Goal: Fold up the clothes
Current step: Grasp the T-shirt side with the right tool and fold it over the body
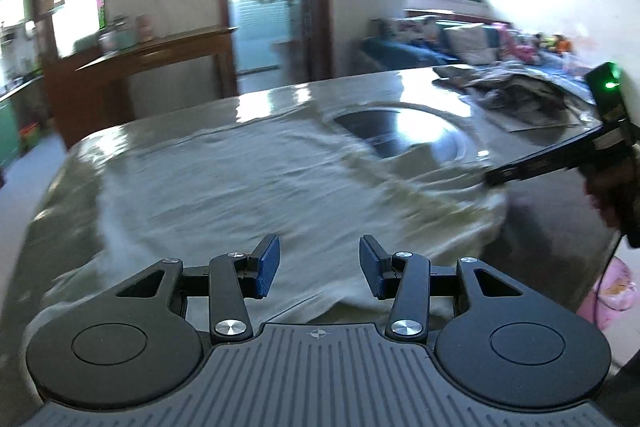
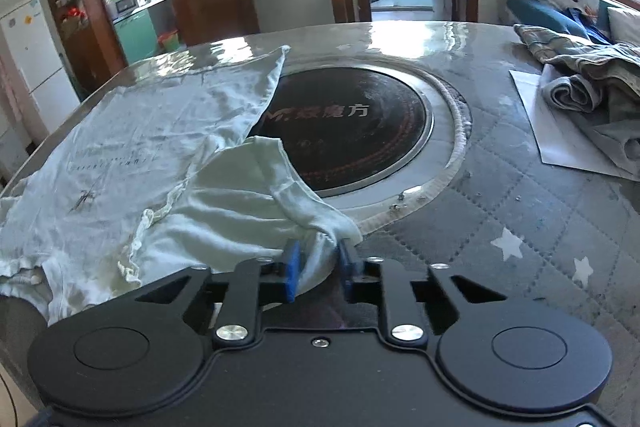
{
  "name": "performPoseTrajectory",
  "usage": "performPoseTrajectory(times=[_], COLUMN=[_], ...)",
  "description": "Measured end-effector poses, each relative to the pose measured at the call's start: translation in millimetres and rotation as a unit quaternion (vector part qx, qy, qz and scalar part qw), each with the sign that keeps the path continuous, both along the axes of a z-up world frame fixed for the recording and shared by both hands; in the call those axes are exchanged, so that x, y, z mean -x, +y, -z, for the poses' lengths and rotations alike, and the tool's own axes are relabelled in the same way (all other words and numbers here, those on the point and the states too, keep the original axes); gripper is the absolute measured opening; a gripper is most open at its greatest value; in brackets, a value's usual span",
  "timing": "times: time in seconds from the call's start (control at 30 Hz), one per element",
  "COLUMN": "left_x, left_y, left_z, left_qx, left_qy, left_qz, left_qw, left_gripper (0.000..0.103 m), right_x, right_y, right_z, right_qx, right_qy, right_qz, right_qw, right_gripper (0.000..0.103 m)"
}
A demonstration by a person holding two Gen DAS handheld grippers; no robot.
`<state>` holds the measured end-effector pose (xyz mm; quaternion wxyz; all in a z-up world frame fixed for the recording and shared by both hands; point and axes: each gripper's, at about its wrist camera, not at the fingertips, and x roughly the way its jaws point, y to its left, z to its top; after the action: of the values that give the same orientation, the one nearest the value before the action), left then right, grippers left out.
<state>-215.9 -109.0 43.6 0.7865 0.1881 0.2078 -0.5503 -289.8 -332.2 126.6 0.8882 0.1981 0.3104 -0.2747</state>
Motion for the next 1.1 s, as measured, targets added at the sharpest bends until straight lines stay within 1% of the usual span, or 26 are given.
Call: performPoseTrajectory(times=[0.13,0.23,0.33,0.5,0.63,0.73,0.83,1.07,1.1], left_x=[23,33,39,48,52,52,49,42,41], left_y=[-39,-59,-74,-86,-90,-91,-89,-79,-77], left_z=[6,14,23,38,47,50,53,54,53], left_qx=[-0.008,-0.015,-0.024,-0.037,-0.042,-0.040,-0.032,-0.023,-0.021], left_qy=[-0.013,-0.012,-0.005,0.005,0.014,0.017,0.030,0.045,0.047], left_qz=[0.048,0.071,0.091,0.117,0.129,0.132,0.130,0.120,0.117], left_qw=[0.9987,0.9973,0.9955,0.9925,0.9907,0.9903,0.9906,0.9915,0.9918], left_gripper=[0.043,0.042,0.041,0.040,0.039,0.037,0.037,0.038,0.038], right_x=[4,7,10,11,6,-1,-18,-59,-69], right_y=[1,2,3,10,18,23,30,46,51], right_z=[-3,-11,-20,-37,-53,-61,-71,-74,-71], right_qx=[0.003,0.008,0.013,0.019,0.025,0.027,0.026,0.025,0.023], right_qy=[-0.017,-0.032,-0.047,-0.078,-0.104,-0.112,-0.117,-0.097,-0.090], right_qz=[0.004,0.005,0.002,-0.012,-0.030,-0.047,-0.083,-0.147,-0.163], right_qw=[1.000,0.999,0.999,0.997,0.994,0.992,0.989,0.984,0.982], right_gripper=[0.012,0.012,0.011,0.010,0.010,0.009,0.009,0.009,0.009])
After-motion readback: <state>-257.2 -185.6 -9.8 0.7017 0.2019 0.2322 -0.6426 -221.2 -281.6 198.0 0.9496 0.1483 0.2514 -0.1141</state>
